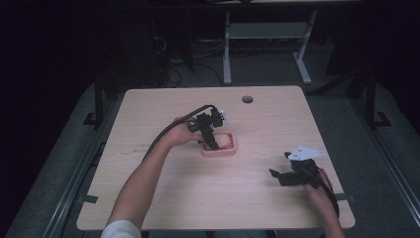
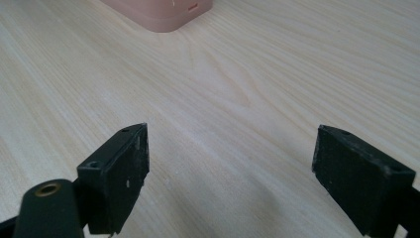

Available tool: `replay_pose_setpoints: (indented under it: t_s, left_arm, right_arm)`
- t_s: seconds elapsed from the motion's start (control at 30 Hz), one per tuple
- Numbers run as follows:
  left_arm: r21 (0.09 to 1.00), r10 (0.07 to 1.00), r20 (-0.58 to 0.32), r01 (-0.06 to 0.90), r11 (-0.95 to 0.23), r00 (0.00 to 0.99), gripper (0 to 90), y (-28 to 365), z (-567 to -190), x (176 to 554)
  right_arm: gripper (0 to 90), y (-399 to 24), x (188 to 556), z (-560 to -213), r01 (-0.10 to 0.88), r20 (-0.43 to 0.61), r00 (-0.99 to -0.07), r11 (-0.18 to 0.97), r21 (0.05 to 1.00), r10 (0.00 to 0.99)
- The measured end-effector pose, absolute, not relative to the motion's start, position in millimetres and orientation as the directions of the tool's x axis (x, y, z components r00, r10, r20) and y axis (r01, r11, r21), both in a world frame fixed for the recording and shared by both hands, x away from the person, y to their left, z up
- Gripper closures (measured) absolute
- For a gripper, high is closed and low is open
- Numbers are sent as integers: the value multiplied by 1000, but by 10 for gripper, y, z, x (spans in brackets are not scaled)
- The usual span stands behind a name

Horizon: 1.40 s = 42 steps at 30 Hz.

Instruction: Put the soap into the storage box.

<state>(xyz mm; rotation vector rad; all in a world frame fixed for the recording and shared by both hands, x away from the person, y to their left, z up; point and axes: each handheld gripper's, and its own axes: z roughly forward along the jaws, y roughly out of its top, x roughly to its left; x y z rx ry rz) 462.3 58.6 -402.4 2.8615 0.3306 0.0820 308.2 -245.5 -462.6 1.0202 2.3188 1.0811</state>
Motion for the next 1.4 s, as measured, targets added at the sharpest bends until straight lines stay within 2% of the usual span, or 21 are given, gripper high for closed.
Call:
replay_pose_setpoints:
  t_s: [0.37,0.7,1.4]
  left_arm:
    - [307,241,38,218,-926,970,238,725,-3902,4438]
    - [317,268,42,241,-917,963,233,854,-3883,4330]
    - [356,263,43,231,-905,964,231,1037,-3861,4041]
  right_arm:
    - [139,-2446,3085,-4627,450,-47,-660,444,775,750]
    - [139,-2443,3086,-4629,453,-46,-658,445,772,752]
    - [139,-2416,3090,-4628,458,-51,-649,444,771,759]
